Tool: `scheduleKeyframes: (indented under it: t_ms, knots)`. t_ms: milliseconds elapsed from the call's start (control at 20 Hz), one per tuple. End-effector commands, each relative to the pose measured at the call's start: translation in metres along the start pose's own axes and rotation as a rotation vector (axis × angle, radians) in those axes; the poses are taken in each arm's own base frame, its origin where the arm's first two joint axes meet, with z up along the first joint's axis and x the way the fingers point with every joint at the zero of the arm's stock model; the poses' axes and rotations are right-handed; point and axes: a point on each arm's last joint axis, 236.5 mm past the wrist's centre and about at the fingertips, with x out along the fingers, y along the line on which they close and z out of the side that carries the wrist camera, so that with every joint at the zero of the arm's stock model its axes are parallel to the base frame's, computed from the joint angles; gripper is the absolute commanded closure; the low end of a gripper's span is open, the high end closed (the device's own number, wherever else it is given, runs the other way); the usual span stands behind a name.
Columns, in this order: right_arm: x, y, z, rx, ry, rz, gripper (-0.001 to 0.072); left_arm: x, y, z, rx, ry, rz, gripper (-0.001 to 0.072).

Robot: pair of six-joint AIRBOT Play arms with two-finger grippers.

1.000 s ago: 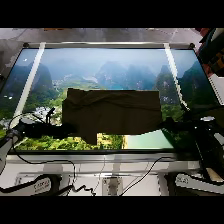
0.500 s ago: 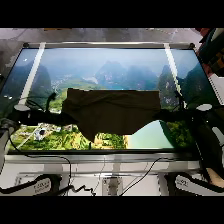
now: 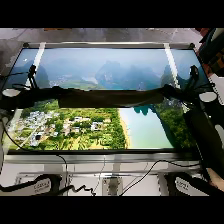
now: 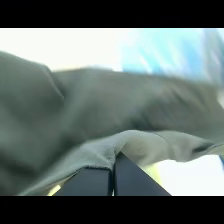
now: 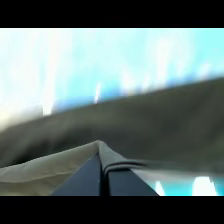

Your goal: Fold the clothes and pants, and hang the long-sleeved shirts on hangers.

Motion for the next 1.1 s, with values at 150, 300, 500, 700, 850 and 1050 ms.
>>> scheduleKeyframes:
  t_ms: [150,300,500,700,850,1050]
  knots:
    - [0.072,-0.033,0.048,0.154,-0.239,-0.129,0.07,0.069,0.069,0.021,-0.146,-0.232,0.265,0.0689]
    - [0.096,-0.044,0.039,0.149,-0.195,-0.142,0.0101,0.076,0.074,0.01,-0.151,-0.196,0.261,0.0]
    - [0.091,-0.048,0.028,0.065,-0.099,-0.145,0.0021,0.038,0.076,0.024,-0.193,-0.176,0.17,0.0013]
    - [0.083,-0.056,-0.007,0.038,0.105,-0.132,0.0021,-0.016,0.109,0.006,-0.224,-0.052,0.175,0.01]
    - [0.08,-0.054,-0.029,-0.003,0.2,-0.122,0.0021,-0.032,0.139,-0.041,-0.289,0.125,0.236,0.0047]
    - [0.083,-0.04,-0.044,-0.011,0.247,-0.096,0.002,0.008,0.126,-0.072,-0.345,0.213,0.15,-0.0005]
